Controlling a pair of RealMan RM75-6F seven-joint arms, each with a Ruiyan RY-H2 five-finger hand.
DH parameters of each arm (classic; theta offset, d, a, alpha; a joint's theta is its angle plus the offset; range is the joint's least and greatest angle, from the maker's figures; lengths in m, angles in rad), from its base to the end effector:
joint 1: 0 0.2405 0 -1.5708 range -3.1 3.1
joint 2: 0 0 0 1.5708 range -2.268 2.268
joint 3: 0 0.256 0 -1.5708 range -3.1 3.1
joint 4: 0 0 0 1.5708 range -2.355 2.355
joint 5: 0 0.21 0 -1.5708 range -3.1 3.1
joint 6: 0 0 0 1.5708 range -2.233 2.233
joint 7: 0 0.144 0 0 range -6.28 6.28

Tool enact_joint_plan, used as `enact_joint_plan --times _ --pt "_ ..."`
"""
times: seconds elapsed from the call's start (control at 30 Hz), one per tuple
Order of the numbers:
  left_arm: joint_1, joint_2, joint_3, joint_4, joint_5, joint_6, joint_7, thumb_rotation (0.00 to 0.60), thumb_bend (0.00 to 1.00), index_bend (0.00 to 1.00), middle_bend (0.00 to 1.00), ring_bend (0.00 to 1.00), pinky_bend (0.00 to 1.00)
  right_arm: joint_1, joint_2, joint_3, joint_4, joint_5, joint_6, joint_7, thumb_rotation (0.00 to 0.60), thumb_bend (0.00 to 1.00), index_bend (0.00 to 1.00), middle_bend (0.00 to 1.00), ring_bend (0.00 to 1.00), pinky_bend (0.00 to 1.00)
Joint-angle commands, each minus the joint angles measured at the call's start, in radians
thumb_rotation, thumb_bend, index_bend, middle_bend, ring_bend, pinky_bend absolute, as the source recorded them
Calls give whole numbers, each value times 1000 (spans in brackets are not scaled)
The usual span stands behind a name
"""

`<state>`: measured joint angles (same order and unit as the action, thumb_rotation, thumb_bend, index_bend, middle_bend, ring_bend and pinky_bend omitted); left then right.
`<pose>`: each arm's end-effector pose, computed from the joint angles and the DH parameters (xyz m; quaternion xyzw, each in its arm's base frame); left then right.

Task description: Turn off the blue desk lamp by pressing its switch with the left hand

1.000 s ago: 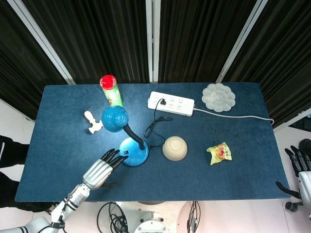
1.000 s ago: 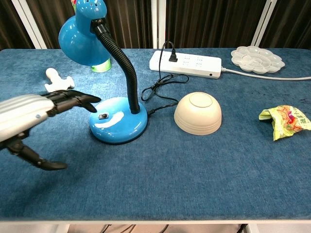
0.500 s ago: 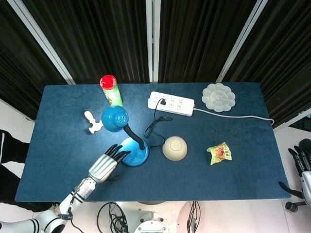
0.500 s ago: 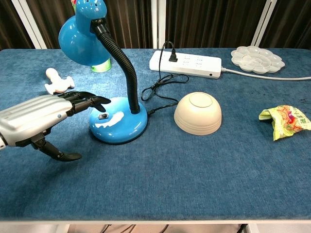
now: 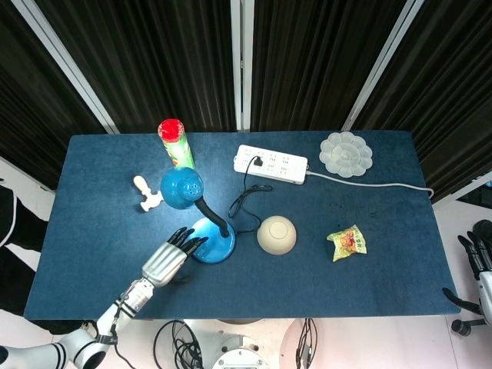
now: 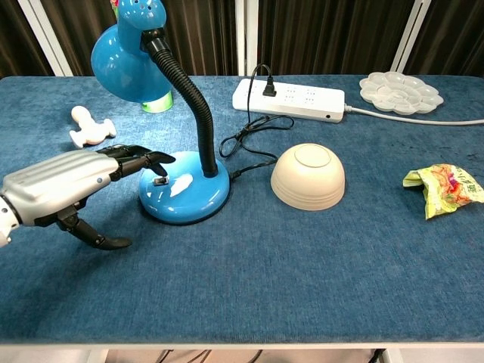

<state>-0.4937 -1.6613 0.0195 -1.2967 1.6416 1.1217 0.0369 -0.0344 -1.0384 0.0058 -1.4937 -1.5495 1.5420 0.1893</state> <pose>-0.2013 0.2494 -0.0547 -0.7768 -0.3528 -0.4096 0.3229 -0.3500 -0.1332 0.1973 0.5822 -0.4053 0.3640 0.6035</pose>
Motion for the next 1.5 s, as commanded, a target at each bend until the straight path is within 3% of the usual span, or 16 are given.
enact_joint_plan --times 0.03,1.13,1.33,1.5 --pt "-2 -2 2 3 -3 -1 0 600 193 30 142 0 46 0 0 0 2 0 -1 1 600 85 0 0 0 0" --pt "-24 4 15 5 -38 -10 -16 600 197 31 155 0 46 -2 -1 0 8 4 -5 4 600 86 0 0 0 0" --pt "7 80 16 -85 -28 64 25 600 195 33 140 0 46 4 -1 4 3 0 -7 5 600 86 0 0 0 0" --pt "70 196 34 -167 -35 151 75 600 184 38 117 0 46 9 3 1 -15 -20 -3 -4 600 85 0 0 0 0"
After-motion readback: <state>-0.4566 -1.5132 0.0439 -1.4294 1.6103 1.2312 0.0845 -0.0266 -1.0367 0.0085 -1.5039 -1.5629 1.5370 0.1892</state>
